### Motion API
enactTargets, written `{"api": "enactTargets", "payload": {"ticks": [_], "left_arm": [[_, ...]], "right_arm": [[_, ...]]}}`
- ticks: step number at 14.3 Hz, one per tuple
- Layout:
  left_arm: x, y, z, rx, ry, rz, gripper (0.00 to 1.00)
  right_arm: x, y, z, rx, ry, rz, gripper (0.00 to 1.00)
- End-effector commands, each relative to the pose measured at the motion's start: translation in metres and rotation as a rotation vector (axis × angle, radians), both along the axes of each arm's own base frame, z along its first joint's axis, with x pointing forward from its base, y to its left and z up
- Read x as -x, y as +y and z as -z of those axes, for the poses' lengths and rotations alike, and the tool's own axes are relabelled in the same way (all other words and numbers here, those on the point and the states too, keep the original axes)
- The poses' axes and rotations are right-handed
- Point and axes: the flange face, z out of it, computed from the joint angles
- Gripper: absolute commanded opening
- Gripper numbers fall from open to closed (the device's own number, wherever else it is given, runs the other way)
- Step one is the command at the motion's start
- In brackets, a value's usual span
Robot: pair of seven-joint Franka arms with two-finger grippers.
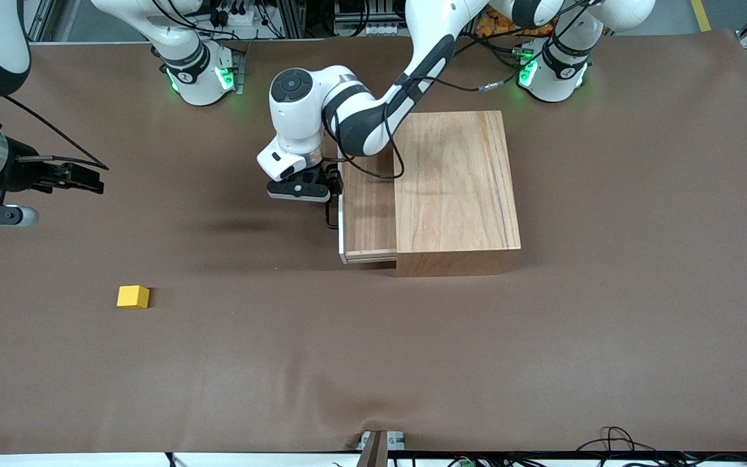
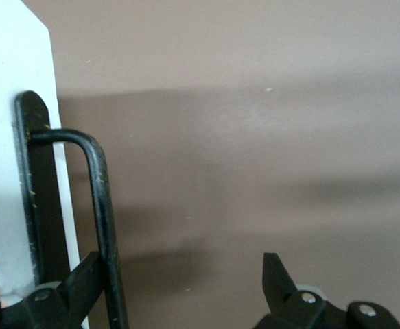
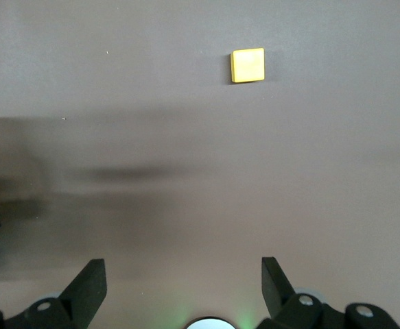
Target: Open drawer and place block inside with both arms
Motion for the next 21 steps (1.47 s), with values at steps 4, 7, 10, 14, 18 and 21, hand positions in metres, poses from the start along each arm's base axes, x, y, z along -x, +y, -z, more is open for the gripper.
{"api": "enactTargets", "payload": {"ticks": [4,7,10,14,18,21], "left_arm": [[-0.003,-0.02,0.0,0.119,-0.027,-0.02,1.0],[0.0,-0.022,-0.003,0.132,-0.026,-0.017,1.0],[0.002,-0.021,-0.018,0.134,-0.019,-0.019,1.0],[0.006,-0.002,-0.092,0.086,0.029,-0.057,1.0],[-0.015,0.057,-0.194,0.041,0.039,-0.112,1.0],[-0.047,0.147,-0.242,-0.146,0.134,-0.17,1.0]], "right_arm": [[-0.002,-0.007,-0.002,-0.002,-0.054,-0.046,1.0],[-0.02,-0.037,0.025,0.001,-0.036,-0.042,1.0],[-0.05,-0.067,0.109,-0.009,0.066,-0.011,1.0],[-0.09,-0.107,0.202,-0.014,0.057,0.013,1.0],[-0.089,-0.111,0.251,-0.021,-0.085,-0.092,1.0],[-0.088,-0.088,0.303,0.004,-0.207,-0.132,1.0]]}}
